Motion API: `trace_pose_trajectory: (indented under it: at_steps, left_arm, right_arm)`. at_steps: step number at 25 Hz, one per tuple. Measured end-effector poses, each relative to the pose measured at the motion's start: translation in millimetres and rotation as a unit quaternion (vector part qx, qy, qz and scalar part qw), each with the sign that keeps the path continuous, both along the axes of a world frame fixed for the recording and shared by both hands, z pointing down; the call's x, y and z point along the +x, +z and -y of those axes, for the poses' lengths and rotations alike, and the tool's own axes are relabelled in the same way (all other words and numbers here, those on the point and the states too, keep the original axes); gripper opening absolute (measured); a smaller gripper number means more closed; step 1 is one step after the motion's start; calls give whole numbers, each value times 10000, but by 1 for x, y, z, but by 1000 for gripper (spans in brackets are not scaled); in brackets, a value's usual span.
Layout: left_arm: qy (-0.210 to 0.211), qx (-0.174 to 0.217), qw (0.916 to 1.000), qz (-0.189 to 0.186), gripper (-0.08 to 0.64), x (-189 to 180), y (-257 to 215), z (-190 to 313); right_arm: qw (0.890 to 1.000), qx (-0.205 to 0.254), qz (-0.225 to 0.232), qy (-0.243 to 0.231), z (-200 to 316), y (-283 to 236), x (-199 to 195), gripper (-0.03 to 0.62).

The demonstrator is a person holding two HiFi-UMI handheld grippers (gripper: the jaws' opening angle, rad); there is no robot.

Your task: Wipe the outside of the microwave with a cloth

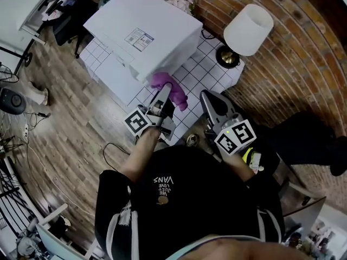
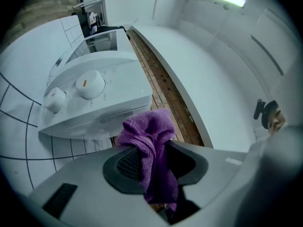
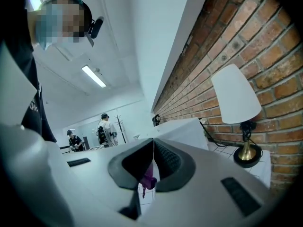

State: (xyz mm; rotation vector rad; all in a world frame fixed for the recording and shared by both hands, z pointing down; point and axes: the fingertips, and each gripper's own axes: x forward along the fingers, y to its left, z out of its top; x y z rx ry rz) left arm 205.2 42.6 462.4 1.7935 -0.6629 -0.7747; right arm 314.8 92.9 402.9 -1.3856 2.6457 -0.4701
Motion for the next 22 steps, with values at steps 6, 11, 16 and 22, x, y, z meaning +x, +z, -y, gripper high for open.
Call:
trace_pose_trajectory:
  at_steps: [6, 11, 16, 22]
  left_arm:
    - [11, -63, 9993, -355, 140, 25, -2, 29]
    - [303, 1, 9985, -456, 140, 73, -1, 58]
    - [466, 71, 9975, -535, 140, 117, -5, 93]
    - [493, 27, 9977, -455, 140, 159, 0, 130]
  right_arm:
    - [10000, -13, -15, 87, -1, 0, 17, 3]
    - [9996, -40, -40, 289, -2, 0, 45, 3]
    - [9983, -71, -91, 568, -7, 2, 80, 5]
    - [9954, -176, -151, 929, -16, 7, 119, 3]
